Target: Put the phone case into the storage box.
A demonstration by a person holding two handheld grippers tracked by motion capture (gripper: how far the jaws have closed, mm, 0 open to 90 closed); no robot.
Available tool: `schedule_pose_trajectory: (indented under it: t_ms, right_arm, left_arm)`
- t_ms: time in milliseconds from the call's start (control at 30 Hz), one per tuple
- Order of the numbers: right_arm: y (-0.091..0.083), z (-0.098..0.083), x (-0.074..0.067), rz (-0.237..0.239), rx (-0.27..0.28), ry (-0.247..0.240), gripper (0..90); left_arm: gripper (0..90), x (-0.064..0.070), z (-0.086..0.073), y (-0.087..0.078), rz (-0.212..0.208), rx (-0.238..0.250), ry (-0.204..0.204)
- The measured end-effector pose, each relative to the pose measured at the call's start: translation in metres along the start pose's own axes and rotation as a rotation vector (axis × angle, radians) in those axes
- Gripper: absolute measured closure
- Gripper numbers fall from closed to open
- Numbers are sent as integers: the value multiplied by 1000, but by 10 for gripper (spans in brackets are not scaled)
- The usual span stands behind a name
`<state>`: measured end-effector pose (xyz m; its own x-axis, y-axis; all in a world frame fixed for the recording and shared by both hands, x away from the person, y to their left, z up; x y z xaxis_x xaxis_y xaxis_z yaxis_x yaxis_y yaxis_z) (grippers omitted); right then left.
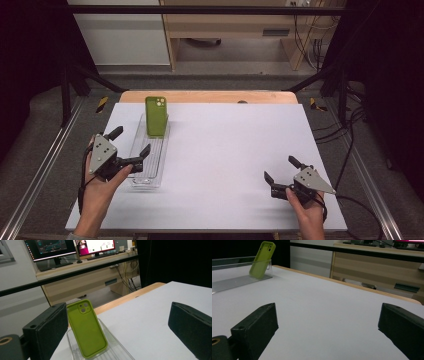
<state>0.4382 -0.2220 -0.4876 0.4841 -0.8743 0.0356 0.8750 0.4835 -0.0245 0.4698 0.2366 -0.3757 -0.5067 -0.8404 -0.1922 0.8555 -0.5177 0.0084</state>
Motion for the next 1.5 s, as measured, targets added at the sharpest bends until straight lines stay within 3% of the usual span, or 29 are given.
schedule_pose_trajectory:
  t_ms: [633,1500]
  right_arm:
    - [1,0,-2,11,-4,-2,28]
    - [1,0,-2,10,-4,-3,28]
  left_arm:
    - [21,-4,-8,-19,31,77,-52]
    - [21,-6,-32,-39,46,99,-118]
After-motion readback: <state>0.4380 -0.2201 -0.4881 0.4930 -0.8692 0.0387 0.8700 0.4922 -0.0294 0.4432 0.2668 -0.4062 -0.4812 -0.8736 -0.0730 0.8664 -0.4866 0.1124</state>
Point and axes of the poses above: each handheld gripper's, and its own axes: y roughly forward along the jaws, z roughly out of its top, x roughly to its right, the point moved 5 cm from there along y, roughly forward along the jaws, and after that the axes turned 10 degrees about x, right-handed, at the moved point
